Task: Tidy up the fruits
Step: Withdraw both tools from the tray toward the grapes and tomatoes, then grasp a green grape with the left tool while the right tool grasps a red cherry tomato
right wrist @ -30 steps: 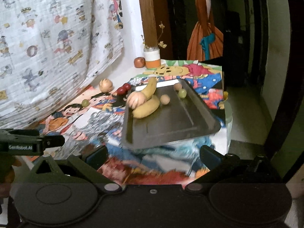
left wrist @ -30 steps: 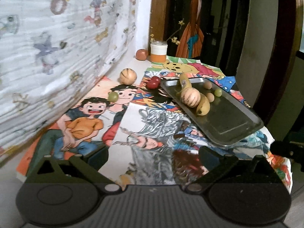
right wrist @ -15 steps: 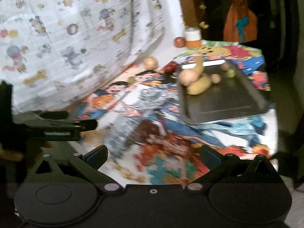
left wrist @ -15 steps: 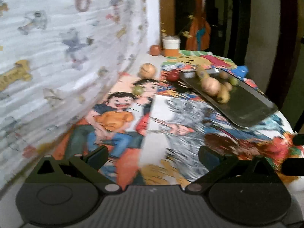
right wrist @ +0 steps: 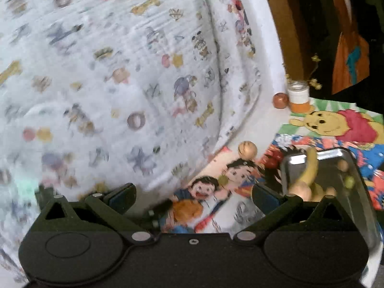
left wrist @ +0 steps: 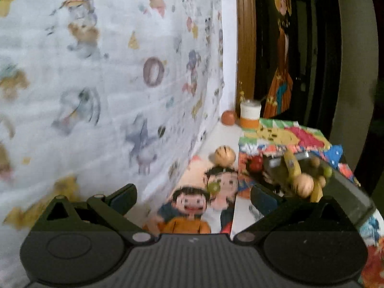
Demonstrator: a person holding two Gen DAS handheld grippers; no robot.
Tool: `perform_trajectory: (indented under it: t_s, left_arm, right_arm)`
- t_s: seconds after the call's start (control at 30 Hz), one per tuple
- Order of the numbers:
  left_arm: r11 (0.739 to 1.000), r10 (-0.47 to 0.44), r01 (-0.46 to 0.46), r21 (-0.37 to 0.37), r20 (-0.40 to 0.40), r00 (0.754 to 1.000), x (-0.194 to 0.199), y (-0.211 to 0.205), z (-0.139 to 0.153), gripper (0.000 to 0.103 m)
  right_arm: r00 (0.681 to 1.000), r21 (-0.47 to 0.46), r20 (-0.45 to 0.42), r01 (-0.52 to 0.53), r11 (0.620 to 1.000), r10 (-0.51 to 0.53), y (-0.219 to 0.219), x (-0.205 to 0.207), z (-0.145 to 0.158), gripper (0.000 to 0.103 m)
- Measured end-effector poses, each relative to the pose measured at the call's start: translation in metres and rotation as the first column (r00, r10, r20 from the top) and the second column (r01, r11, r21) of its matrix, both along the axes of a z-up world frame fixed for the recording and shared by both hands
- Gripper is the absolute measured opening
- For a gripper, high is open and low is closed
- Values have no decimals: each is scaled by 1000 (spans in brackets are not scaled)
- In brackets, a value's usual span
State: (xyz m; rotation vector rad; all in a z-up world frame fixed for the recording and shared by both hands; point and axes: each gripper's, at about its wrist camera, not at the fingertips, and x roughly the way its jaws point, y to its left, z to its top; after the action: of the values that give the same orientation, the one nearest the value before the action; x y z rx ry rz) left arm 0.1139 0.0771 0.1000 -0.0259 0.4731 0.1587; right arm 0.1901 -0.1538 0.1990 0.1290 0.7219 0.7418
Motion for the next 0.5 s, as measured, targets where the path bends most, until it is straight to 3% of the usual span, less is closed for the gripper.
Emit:
perform_trajectory:
  t_s: [0.17,0.5]
  left_arm:
    - [1000,3,-4,-25,-11,1000,34,5,-13,103]
    - [994,-7,1,-110,-51,999,92,13,-57,103]
  right_arm:
    - [999,-109,24,30,994,-28,24,65,-14,103]
    - [990,-49,-143,-28,998,20,22,164,-103,102]
